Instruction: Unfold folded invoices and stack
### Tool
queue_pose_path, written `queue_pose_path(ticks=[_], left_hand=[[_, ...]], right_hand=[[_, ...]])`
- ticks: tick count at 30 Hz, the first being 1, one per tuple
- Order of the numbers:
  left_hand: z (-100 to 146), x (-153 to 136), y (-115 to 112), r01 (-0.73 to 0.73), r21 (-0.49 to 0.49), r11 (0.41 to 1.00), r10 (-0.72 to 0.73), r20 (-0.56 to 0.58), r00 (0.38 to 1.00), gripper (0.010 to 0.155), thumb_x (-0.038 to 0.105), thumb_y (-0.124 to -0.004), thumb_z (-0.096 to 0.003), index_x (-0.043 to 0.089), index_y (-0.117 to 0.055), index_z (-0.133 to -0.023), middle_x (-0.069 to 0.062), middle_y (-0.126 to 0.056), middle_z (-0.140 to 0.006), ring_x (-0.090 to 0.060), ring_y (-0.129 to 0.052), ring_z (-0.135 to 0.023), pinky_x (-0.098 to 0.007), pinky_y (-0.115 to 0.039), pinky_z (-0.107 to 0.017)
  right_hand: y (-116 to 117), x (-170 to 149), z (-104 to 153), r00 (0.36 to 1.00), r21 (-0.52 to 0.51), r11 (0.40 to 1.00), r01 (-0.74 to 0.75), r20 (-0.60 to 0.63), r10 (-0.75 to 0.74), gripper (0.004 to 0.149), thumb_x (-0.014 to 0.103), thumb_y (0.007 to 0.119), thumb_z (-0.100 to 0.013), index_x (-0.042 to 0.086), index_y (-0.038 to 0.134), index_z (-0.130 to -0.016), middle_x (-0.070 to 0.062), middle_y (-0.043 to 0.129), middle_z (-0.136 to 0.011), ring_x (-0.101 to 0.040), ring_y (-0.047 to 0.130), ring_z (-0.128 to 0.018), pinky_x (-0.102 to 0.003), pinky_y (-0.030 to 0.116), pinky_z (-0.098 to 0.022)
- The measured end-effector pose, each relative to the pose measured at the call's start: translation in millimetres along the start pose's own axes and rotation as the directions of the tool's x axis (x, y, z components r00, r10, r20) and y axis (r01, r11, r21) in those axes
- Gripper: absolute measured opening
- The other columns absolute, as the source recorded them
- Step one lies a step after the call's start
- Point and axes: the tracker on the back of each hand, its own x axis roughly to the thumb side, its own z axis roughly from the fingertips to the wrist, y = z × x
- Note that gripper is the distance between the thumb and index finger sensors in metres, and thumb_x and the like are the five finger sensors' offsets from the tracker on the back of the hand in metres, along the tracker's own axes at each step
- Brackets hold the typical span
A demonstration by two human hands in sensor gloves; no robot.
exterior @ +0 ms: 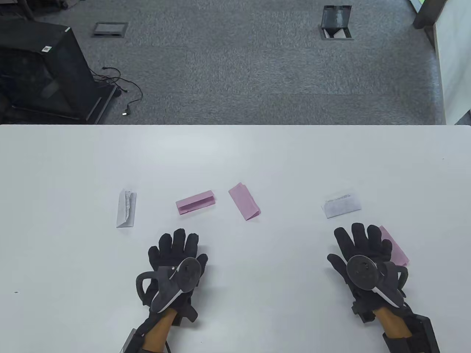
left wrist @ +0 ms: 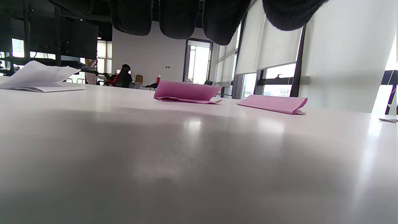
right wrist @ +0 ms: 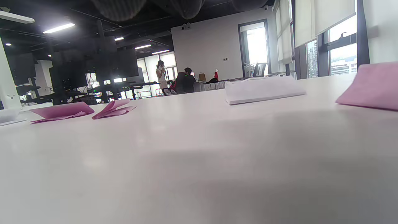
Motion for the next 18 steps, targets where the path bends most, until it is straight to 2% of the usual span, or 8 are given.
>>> queue_pose_path(ticks=[9, 18], left_hand=[[2.6, -1.8, 3.1, -0.024, 0.009, 1.0, 0.024, -0.015, 1.0, 0.064, 0.055, -0.064, -0.0538, 0.028, -0.056, -0.111, -0.012, -0.051, -0.123, -0.049, -0.049, -0.109, -0.075, -0.042, -0.073], [3.4, -2.3, 1.6, -0.081, -0.018, 0.997, 0.081, -0.011, 0.997, 0.063, 0.055, -0.064, -0.0539, 0.027, -0.057, -0.11, -0.014, -0.056, -0.121, -0.049, -0.054, -0.107, -0.074, -0.044, -0.073]], right_hand=[[-0.4, -1.4, -0.3, 1.0, 0.01, 1.0, 0.006, -0.011, -0.006, 0.069, 0.058, 0.054, -0.048, 0.032, 0.038, -0.11, -0.019, 0.035, -0.117, -0.057, 0.027, -0.103, -0.078, 0.033, -0.065], [20.6, 5.4, -10.1, 0.999, 0.219, 0.975, 0.023, -0.045, -0.013, 0.07, 0.059, 0.054, -0.048, 0.029, 0.04, -0.11, -0.02, 0.043, -0.115, -0.058, 0.034, -0.102, -0.077, 0.034, -0.065]])
